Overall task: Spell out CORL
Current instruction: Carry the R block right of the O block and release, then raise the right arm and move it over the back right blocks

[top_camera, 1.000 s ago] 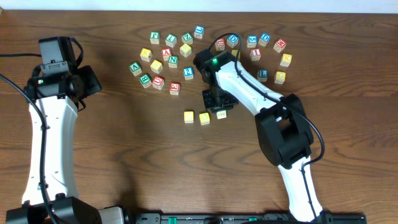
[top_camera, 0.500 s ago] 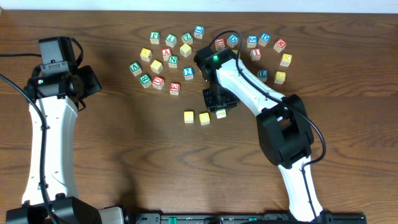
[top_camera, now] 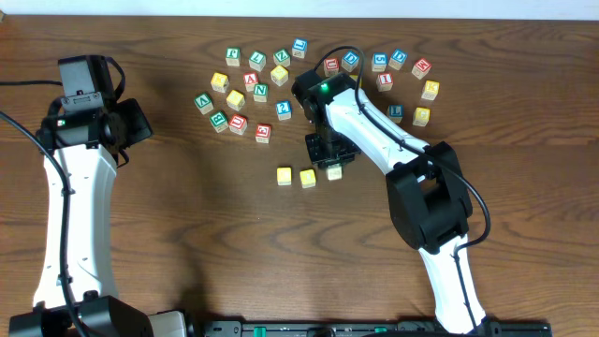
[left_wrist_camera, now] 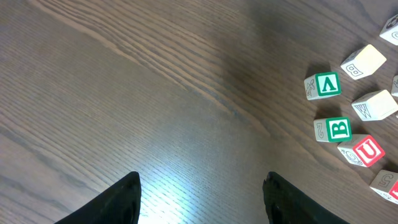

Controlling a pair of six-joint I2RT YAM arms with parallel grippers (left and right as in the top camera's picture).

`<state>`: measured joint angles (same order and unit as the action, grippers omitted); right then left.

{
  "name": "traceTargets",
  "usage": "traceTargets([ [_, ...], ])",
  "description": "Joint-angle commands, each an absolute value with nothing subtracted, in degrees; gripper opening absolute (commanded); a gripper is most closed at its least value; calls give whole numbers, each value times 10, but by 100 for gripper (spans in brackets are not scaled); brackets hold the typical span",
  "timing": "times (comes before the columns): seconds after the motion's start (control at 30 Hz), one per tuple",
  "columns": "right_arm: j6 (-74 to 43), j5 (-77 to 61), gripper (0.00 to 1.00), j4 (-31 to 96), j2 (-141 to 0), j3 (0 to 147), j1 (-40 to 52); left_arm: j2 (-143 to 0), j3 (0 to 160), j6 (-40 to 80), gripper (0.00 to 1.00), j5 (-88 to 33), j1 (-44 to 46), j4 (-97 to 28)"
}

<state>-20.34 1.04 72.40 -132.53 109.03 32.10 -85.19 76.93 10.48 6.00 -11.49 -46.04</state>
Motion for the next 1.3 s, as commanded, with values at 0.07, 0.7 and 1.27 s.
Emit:
traceTargets([
  [0.07,-205,14,36,723,-1327,1101,317,-857,779,108,62,67,-116,-460],
  [0.7,-130,16,54,739,-1327,1382,238,-857,778,108,62,67,-116,-460],
  [1.27,-148,8,61,666,-1340,1414,211,-857,778,108,62,67,-116,-460],
])
